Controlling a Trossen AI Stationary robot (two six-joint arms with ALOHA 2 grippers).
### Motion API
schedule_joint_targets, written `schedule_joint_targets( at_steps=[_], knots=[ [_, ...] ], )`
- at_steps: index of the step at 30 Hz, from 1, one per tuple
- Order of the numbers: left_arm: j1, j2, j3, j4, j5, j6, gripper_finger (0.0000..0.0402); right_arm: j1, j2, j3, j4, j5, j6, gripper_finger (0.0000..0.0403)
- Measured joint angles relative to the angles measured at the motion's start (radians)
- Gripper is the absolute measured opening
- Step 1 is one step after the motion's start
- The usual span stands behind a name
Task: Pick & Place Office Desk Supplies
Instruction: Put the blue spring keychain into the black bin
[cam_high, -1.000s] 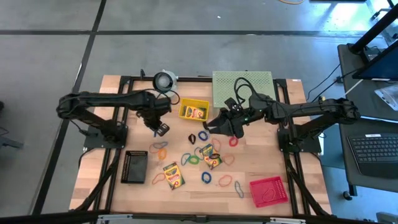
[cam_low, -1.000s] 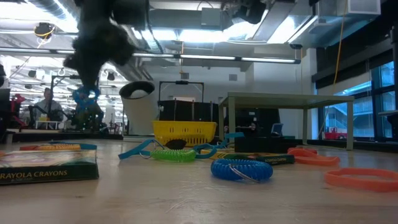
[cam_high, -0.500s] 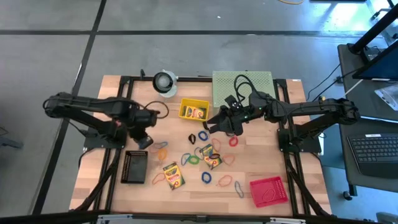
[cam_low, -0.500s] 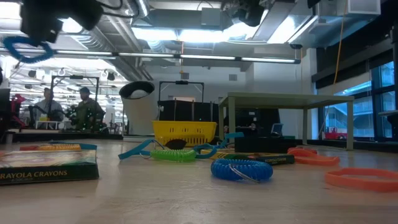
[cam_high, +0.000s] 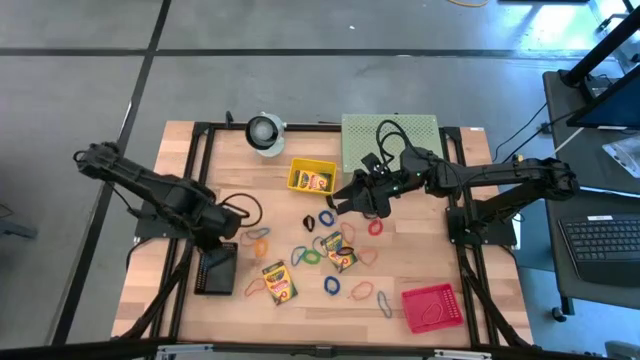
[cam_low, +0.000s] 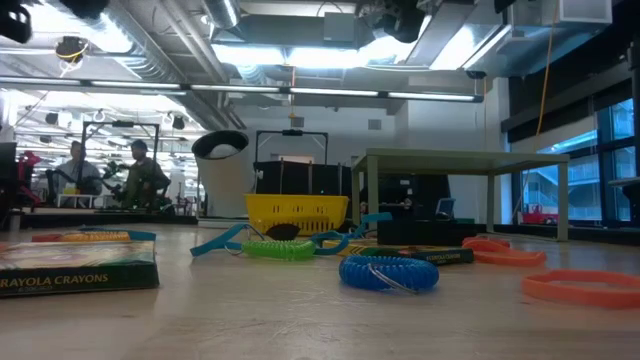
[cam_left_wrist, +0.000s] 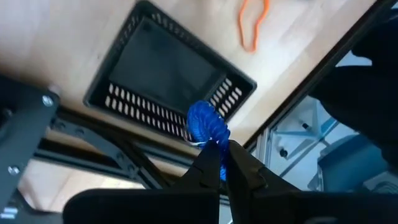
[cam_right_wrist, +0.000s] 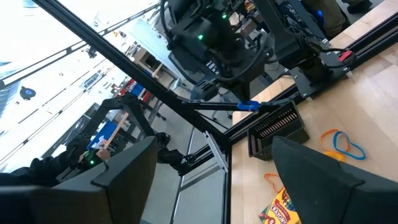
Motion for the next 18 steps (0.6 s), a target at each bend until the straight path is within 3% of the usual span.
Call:
schedule_joint_targets(
  at_steps=[12,18],
  knots=[
    [-0.104,0.096,-0.073,0.100,-0.160,-0.118,0.0002,0.000,0.000,0.000,0.000,0.000,0.001,0.0318],
    [-0.104,0.140,-0.176,0.220,-0.165,-0.133,0.0002,0.000,0.000,0.000,0.000,0.000,0.022,0.0318]
  ],
)
